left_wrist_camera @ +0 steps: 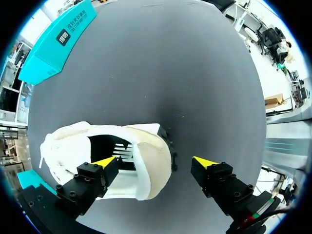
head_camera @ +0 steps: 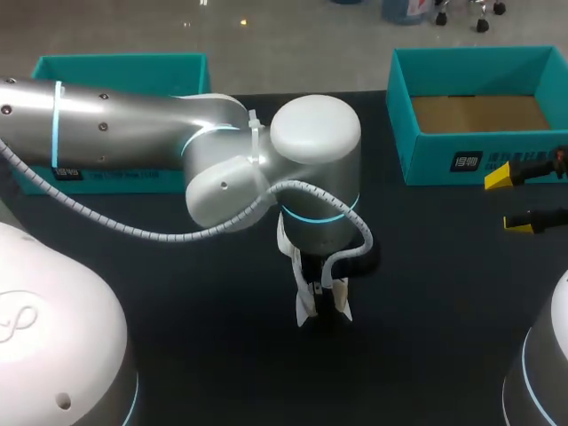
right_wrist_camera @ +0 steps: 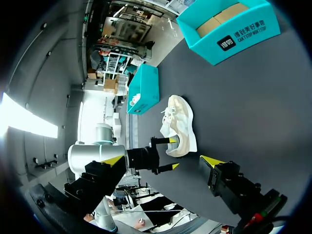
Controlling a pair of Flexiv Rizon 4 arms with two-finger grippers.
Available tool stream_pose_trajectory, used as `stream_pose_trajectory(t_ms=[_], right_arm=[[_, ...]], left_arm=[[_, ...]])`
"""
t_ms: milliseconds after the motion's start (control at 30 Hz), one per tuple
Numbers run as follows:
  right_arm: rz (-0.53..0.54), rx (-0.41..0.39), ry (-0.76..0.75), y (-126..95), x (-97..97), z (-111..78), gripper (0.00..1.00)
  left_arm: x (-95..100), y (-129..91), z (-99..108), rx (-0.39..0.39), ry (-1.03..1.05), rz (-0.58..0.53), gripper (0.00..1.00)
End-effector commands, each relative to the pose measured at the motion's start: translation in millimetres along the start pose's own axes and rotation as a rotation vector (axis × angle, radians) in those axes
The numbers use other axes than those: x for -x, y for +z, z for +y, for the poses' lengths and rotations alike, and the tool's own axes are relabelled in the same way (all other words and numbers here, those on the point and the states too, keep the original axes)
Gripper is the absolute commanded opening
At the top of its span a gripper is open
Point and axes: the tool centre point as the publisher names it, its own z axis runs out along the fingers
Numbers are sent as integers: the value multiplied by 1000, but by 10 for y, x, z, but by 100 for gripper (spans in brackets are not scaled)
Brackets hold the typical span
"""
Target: Take the shoe out of the shoebox, open the shoe tongue, remove and reinsert the insole, then place the shoe into the shoebox
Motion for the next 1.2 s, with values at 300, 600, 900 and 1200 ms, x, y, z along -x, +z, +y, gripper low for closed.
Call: stream_pose_trajectory(t_ms=[300,600,900,1200], right_arm=[[-3,0,2,5,-3,-3,100],[-3,0,2,5,-3,-3,100],[-3,0,2,5,-3,-3,100],[-3,0,2,5,-3,-3,100]], left_arm=[[-26,231,-103,24,38,47,98],[-112,239,-5,20,3,64,29],[-181,174,12,6,-21,90,0],[-206,-275,26,-1,-87,183,0]])
